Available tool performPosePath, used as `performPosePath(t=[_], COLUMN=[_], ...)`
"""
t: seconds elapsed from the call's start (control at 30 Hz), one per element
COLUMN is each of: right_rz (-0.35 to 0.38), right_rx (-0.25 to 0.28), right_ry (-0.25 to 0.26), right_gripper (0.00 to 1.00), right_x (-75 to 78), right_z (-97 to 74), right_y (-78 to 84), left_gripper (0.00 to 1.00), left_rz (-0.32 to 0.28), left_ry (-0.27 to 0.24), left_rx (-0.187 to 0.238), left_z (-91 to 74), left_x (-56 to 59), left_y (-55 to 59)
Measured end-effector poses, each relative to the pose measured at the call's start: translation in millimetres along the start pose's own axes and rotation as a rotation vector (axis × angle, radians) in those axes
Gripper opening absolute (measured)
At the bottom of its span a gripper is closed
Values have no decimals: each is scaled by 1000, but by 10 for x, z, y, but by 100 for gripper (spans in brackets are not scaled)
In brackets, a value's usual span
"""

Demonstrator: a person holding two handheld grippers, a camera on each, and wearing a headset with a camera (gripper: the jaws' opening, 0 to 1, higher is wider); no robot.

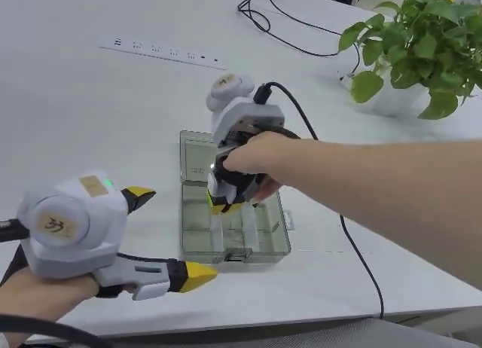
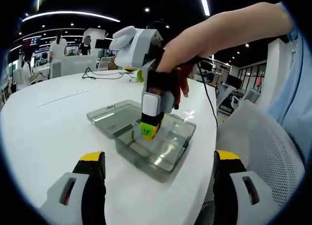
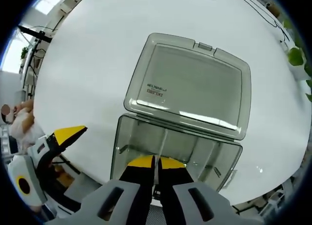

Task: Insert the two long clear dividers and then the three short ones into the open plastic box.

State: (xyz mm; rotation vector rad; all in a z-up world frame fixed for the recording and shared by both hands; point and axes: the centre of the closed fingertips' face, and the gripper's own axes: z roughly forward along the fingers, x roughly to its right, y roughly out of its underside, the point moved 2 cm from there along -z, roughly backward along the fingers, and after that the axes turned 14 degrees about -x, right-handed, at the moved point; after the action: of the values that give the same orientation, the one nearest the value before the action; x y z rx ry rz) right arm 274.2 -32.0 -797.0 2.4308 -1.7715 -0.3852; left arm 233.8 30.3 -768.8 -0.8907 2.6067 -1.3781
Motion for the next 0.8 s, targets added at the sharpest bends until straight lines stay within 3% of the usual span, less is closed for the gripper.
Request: performPosePath(t=[0.27, 0.33, 0.53, 0.6, 0.73, 0.8], right_rz=[-50, -46, -80, -96, -110, -106], right_rx=[13, 32, 63, 103, 95, 121], right_ry=[-27, -58, -66, -68, -70, -82], right_gripper=[8, 16, 38, 47, 53, 58], right_x=[41, 20, 1, -12, 4, 4], right_z=[-7, -11, -1, -13, -15, -41], right_y=[-103, -125, -139, -178, -130, -146], left_gripper=[94, 94, 94, 94, 94, 94], left_rz=[2, 3, 7, 6, 8, 7], left_ry=[-5, -5, -8, -9, -12, -13], left_rx=[2, 1, -1, -1, -4, -4], left_z=[-10, -7, -16, -21, -31, -35], left_x=[-9, -8, 4, 7, 10, 11], left_y=[-14, -10, -14, -14, -15, -16])
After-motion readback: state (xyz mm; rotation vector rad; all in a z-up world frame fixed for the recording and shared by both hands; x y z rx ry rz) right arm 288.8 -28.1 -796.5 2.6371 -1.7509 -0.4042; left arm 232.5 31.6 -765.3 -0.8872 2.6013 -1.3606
